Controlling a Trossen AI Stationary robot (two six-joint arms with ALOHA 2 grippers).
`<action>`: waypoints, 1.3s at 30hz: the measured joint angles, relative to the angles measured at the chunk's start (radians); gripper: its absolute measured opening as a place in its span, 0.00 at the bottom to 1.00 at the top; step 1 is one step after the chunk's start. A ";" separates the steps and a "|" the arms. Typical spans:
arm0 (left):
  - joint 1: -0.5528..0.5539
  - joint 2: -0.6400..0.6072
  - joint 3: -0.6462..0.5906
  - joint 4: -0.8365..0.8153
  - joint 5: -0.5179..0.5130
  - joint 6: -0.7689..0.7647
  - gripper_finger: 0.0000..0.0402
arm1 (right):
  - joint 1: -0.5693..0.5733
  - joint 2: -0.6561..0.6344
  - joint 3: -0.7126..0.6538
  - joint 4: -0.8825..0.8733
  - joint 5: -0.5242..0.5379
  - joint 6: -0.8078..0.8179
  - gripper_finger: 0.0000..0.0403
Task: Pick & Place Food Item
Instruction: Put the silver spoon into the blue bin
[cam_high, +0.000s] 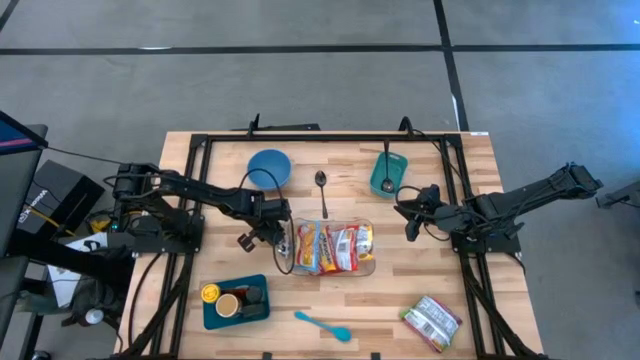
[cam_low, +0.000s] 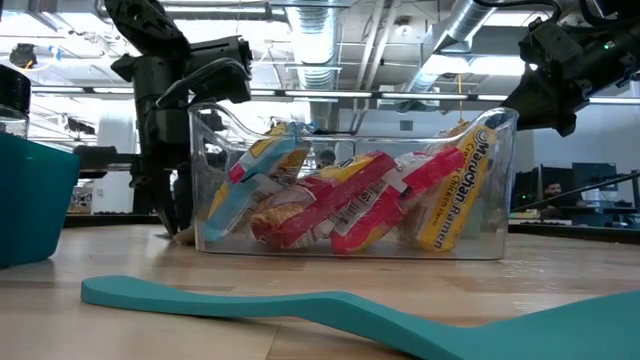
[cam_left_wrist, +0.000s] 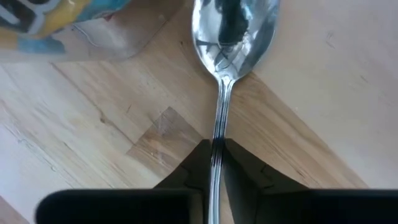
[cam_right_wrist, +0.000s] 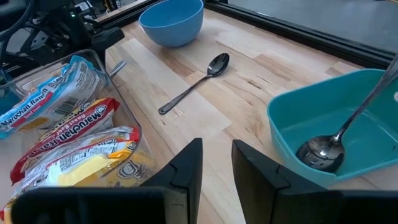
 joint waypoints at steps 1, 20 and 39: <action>0.000 0.000 0.000 -0.001 0.000 0.001 0.06 | 0.000 0.000 0.000 0.000 -0.002 0.000 0.20; 0.000 -0.001 0.000 0.001 0.000 -0.002 0.03 | 0.000 0.000 0.000 0.000 -0.002 0.000 0.20; -0.049 -0.001 0.000 0.004 -0.013 -0.031 0.03 | 0.000 0.000 0.000 0.000 -0.002 0.000 0.20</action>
